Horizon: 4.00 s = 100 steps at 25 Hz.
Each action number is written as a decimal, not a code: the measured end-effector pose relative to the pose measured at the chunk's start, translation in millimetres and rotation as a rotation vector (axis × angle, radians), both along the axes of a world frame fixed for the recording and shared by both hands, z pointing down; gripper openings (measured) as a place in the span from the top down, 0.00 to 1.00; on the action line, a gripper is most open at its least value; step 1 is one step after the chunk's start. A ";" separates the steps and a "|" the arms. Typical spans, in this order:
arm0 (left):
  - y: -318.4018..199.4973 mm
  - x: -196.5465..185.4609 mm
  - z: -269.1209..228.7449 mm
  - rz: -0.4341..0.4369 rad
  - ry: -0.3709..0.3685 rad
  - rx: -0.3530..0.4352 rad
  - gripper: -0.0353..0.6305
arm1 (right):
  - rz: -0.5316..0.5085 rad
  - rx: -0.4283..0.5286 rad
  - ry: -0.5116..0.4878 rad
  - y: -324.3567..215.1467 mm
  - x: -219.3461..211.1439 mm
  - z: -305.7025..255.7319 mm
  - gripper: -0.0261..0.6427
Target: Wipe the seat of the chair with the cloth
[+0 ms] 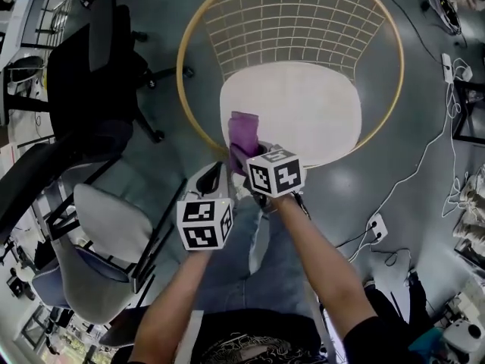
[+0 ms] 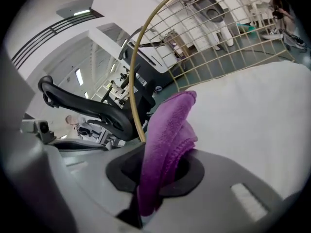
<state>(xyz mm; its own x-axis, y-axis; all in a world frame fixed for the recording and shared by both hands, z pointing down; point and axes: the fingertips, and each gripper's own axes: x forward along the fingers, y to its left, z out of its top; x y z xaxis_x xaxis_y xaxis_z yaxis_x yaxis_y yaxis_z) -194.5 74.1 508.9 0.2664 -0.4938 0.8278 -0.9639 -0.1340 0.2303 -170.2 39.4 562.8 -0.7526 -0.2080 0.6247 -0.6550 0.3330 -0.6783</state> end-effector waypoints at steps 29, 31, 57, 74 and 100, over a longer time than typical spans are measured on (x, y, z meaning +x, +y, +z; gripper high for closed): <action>1.5 14.0 19.8 0.102 0.030 -0.025 0.95 | 0.048 -0.039 0.029 27.8 3.7 35.6 0.87; 0.8 21.4 20.0 0.107 0.030 -0.024 0.95 | 0.058 -0.045 0.022 29.0 10.1 36.9 0.87; 6.4 105.7 27.4 0.160 0.021 -0.057 0.95 | 0.113 -0.072 0.133 27.8 135.2 67.8 0.87; 1.0 172.3 26.2 0.215 0.032 -0.057 0.95 | 0.101 -0.024 0.214 19.2 234.0 67.0 0.87; -30.0 227.3 -19.6 0.162 0.046 0.002 0.95 | 0.071 0.033 0.267 -18.5 316.6 11.4 0.87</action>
<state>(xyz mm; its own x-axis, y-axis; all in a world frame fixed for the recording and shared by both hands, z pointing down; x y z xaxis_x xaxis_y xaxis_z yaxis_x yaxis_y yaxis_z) 32.8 44.1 489.3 0.3802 -0.4424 0.8122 -0.9180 -0.2875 0.2731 146.4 20.9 574.2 -0.5446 -0.2781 0.7912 -0.8319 0.2988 -0.4676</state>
